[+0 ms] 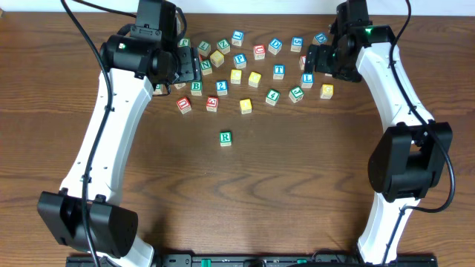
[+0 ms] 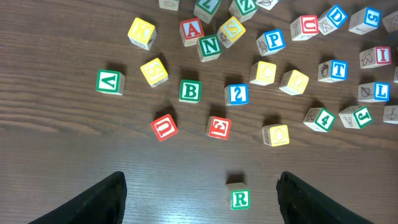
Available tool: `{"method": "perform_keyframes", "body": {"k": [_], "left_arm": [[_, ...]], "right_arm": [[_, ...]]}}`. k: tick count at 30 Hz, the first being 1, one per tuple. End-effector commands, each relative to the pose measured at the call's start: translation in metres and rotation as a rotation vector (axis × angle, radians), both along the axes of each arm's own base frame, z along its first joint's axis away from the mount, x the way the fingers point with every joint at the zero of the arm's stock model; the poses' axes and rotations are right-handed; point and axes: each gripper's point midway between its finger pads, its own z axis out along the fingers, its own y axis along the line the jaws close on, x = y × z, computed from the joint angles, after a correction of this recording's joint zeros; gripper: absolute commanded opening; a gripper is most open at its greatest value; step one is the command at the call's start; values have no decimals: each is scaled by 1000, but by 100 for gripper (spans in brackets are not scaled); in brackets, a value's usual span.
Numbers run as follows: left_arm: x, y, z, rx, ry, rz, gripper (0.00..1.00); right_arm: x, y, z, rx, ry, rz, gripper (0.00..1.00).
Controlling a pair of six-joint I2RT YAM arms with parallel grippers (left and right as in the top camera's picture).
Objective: Spell out ROBOT
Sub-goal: 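Open the left gripper, retract it, and move right gripper to yellow O block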
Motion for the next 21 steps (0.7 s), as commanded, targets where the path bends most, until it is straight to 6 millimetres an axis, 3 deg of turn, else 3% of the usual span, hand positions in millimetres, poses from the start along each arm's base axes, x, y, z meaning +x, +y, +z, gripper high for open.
{"method": "perform_keyframes", "body": {"k": [1, 13, 17, 21], "left_arm": [[2, 2, 15, 3, -41, -6, 76], [3, 2, 15, 18, -47, -32, 76], [3, 2, 15, 19, -48, -35, 76], [4, 2, 14, 23, -51, -42, 76]], "right_arm": [[3, 4, 17, -6, -42, 18, 99], [3, 5, 18, -6, -46, 19, 99], [6, 30, 23, 54, -83, 164, 99], [-1, 50, 24, 0, -87, 268, 99]]}}
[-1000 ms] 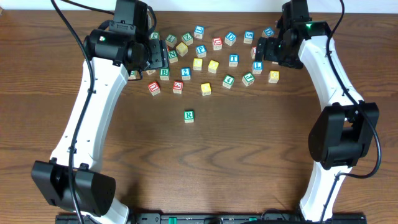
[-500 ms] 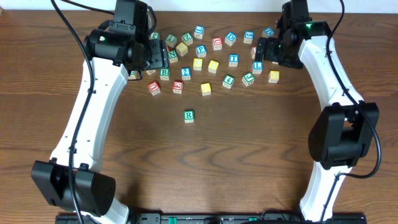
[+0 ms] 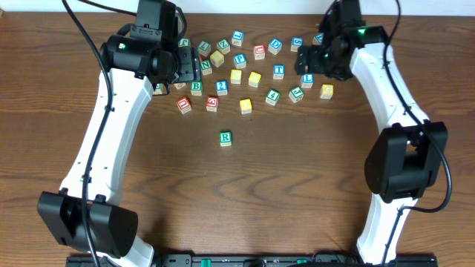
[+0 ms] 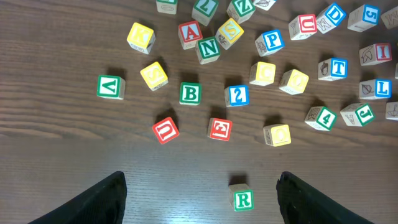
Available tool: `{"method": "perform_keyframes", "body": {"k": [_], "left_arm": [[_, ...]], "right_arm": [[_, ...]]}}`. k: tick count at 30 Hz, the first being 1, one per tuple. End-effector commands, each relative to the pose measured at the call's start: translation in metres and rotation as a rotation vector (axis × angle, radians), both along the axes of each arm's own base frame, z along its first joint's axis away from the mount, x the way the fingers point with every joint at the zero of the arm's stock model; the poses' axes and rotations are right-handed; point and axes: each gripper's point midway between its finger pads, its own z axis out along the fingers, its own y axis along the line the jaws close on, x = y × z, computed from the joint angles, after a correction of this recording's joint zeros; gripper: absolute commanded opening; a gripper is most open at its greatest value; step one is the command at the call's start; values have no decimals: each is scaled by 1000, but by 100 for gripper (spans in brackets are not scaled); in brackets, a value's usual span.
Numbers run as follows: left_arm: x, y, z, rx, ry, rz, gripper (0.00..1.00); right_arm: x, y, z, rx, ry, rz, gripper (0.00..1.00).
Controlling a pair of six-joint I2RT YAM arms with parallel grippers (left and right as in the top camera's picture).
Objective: Spell out ROBOT
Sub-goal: 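Open the left gripper, retract it, and move right gripper to yellow O block, then lower the right gripper and grasp the yellow O block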
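The green R block (image 3: 225, 138) stands alone on the table in front of the pile, and it shows between my left fingers low in the wrist view (image 4: 243, 200). Among the scattered letter blocks are a green B (image 4: 190, 93) and a blue T (image 4: 337, 68); several yellow blocks (image 4: 277, 134) have faint letters I cannot read. My left gripper (image 4: 199, 202) is open and hangs high above the table, at the pile's left end (image 3: 182, 67). My right gripper (image 3: 306, 59) hovers over the pile's right end, its jaws unclear from above.
Other blocks lie across the back of the wooden table (image 3: 237, 193): red U (image 4: 165, 129), red E (image 4: 219, 129), green V (image 4: 110, 86), blue 2 (image 4: 236, 95), green 4 (image 4: 321, 118), blue P (image 4: 270, 41). Both white arms reach in from the front corners.
My right gripper has shifted a little to the left over the right-hand blocks. The left gripper has barely moved and is still open. No block has moved.
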Motion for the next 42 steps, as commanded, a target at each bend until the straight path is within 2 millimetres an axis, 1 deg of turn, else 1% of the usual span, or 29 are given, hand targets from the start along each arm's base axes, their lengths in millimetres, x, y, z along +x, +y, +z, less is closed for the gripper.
{"method": "perform_keyframes", "body": {"k": [1, 2, 4, 8, 11, 14, 15, 16, 17, 18, 19, 20, 22, 23, 25, 26, 27, 31, 34, 36, 40, 42], "left_arm": [[2, 2, 14, 15, -44, -26, 76], [3, 2, 14, 17, -45, -29, 76], [4, 2, 14, 24, -52, -41, 76], [6, 1, 16, 22, -61, -40, 76], [6, 4, 16, 36, -63, -32, 76], [10, 28, 16, 115, -75, 35, 76], [11, 32, 16, 118, -75, 45, 76], [12, 40, 16, 118, -74, 65, 76], [12, 44, 16, 119, -72, 74, 76], [12, 56, 15, 120, -65, 100, 76], [11, 64, 14, 122, -57, 119, 76], [10, 68, 14, 123, -51, 127, 76], [8, 77, 12, 125, -39, 145, 76], [8, 77, 12, 125, -38, 147, 76], [6, 77, 11, 126, -31, 146, 76], [6, 78, 11, 127, -30, 146, 76], [6, 77, 11, 126, -30, 147, 76], [6, 77, 10, 126, -28, 147, 76], [6, 77, 10, 126, -28, 147, 76], [6, 77, 10, 126, -28, 147, 76], [6, 77, 10, 124, -28, 149, 76], [6, 77, 10, 124, -28, 150, 76]], "right_arm": [[-6, 27, 23, -31, -44, 120, 99], [-9, 35, 28, -31, -43, 137, 99], [-11, 45, 40, -42, -59, 154, 99], [-5, 65, 67, -21, -121, 158, 98], [-1, 78, 73, -3, -152, 160, 98], [3, 97, 73, 16, -186, 175, 97], [4, 102, 73, 19, -191, 181, 97], [5, 110, 69, 23, -195, 192, 97], [5, 114, 67, 26, -194, 193, 97], [4, 124, 60, 31, -186, 204, 97], [1, 134, 52, 29, -170, 220, 96], [-5, 142, 47, 25, -154, 237, 96], [-18, 157, 27, 7, -99, 267, 90], [-22, 160, 22, -3, -79, 264, 88], [-33, 162, -6, -62, -9, 249, 85], [-37, 163, -14, -71, 13, 255, 84], [-43, 166, -26, -83, 46, 264, 83], [-52, 172, -50, -106, 106, 275, 80], [-56, 175, -63, -115, 133, 278, 77], [-57, 175, -68, -123, 138, 278, 76], [-52, 167, -69, -171, 118, 246, 72], [-52, 167, -72, -175, 121, 247, 70]]}}
